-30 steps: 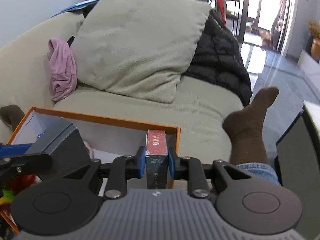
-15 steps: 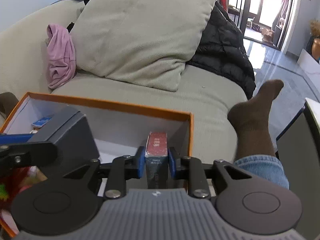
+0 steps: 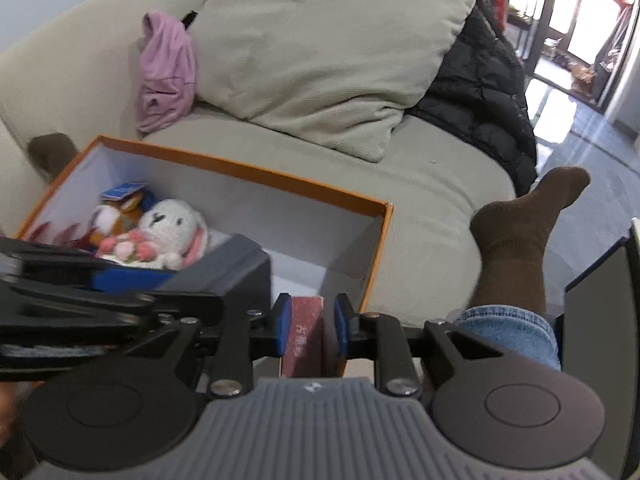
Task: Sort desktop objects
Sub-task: 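Lower the grey case and red box upright into the orange box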
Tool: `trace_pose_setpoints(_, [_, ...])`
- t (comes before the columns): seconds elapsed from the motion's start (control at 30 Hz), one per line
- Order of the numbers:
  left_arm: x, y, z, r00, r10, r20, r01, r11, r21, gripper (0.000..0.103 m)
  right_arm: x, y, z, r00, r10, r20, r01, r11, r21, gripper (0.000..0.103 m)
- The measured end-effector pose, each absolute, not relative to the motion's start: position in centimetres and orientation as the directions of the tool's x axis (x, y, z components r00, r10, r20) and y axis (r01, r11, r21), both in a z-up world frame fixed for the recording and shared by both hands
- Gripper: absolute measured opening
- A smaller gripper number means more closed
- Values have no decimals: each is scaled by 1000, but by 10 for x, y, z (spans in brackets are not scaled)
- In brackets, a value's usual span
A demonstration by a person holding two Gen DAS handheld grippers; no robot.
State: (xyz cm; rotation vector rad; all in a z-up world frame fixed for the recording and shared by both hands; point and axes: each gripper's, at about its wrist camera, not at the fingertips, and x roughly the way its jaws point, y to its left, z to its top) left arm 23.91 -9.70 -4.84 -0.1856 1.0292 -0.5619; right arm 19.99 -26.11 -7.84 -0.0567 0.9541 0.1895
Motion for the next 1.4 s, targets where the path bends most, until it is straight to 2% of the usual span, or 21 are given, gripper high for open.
trace_pose_setpoints(0.2, [239, -102, -61, 380, -518, -766, 328, 850, -412, 41, 180, -253, -65, 499, 205, -842, -377, 926, 1, 27])
trace_pose_setpoints(0.37, [240, -109, -67, 384, -527, -758, 310, 847, -432, 41, 164, -223, -77, 463, 100, -881, -605, 762, -232, 26])
trace_pose_setpoints(0.5, [240, -112, -69, 383, -536, -752, 304, 842, -445, 41, 158, -214, -89, 479, 57, -876, -714, 605, -351, 28])
trace_pose_setpoints(0.63, [241, -114, -70, 389, -543, -744, 304, 838, -453, 41, 158, -209, -101, 502, 16, -865, -726, 552, -411, 24])
trace_pose_setpoints(0.8, [252, -116, -71, 396, -541, -742, 293, 840, -456, 41, 162, -213, -106, 566, 8, -824, -702, 529, -477, 25])
trace_pose_setpoints(0.97, [268, -127, -68, 409, -522, -749, 281, 853, -440, 41, 175, -216, -107, 633, -16, -774, -669, 491, -558, 19])
trace_pose_setpoints(1.13, [273, -135, -74, 380, -502, -777, 296, 862, -412, 41, 188, -221, -107, 652, -15, -758, -651, 502, -570, 26])
trace_pose_setpoints(1.3, [280, -119, -79, 324, -562, -761, 226, 827, -514, 43, 184, -222, -102, 642, 18, -767, -667, 506, -547, 26])
trace_pose_setpoints(1.4, [278, -117, -74, 323, -566, -758, 241, 824, -513, 45, 180, -224, -99, 619, 44, -784, -681, 528, -508, 27])
